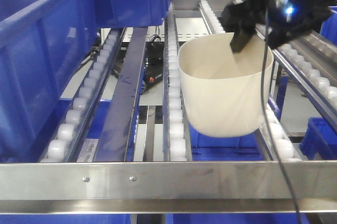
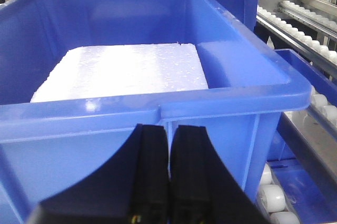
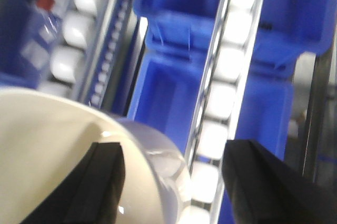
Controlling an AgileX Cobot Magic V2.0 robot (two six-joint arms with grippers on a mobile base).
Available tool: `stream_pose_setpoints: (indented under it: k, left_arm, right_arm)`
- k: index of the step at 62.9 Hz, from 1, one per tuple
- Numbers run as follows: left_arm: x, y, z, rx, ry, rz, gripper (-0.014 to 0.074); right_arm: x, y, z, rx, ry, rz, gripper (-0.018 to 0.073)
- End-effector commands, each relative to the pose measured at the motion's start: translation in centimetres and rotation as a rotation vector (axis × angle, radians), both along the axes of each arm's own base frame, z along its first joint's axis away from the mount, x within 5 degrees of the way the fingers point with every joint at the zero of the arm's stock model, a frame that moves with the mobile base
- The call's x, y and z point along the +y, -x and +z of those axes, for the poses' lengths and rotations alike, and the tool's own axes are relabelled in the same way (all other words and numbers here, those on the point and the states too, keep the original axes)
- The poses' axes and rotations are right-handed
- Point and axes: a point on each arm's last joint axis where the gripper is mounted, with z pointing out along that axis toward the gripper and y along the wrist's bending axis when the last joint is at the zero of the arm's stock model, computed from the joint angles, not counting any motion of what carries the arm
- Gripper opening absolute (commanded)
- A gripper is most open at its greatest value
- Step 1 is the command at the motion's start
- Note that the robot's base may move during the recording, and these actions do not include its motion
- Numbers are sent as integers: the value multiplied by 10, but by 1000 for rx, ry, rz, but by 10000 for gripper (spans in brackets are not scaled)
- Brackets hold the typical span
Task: Move white bin to right shelf second layer
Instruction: 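Open the right gripper and lift it off the bin rim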
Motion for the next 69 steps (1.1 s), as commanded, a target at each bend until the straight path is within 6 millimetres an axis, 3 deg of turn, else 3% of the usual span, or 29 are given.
stream_pose_setpoints:
  k: [1, 5, 11, 16, 21, 24, 37, 46, 56, 69]
  left_arm:
    - [0, 0, -4, -59, 19, 2, 85]
    - [0, 0, -4, -59, 19, 2, 85]
    - [0, 0, -4, -59, 19, 2, 85]
    - [0, 0, -4, -59, 19, 2, 85]
    - [0, 0, -4, -59, 19, 2, 85]
    - [0, 0, -4, -59, 19, 2, 85]
    - [0, 0, -4, -59, 19, 2, 85]
    - [0, 0, -4, -59, 19, 2, 85]
    - [0, 0, -4, -59, 19, 2, 85]
    - [0, 0, -4, -59, 19, 2, 85]
  right_arm:
    - [-8, 8, 52, -186, -54, -11, 519]
    - [-15, 15, 64, -217, -62, -25, 512]
    - [-29, 32, 86, -285, -78, -50, 429]
    - [-45, 52, 99, -342, -88, -83, 263]
    - [-62, 82, 108, -407, -97, -121, 33]
    - [-71, 98, 110, -447, -102, -143, 71]
    - [-95, 169, 102, -612, -119, -203, 47]
    - [-102, 209, 80, -717, -130, -224, 47]
    - [-103, 231, 67, -807, -146, -221, 47]
    - [-103, 234, 65, -814, -149, -221, 47]
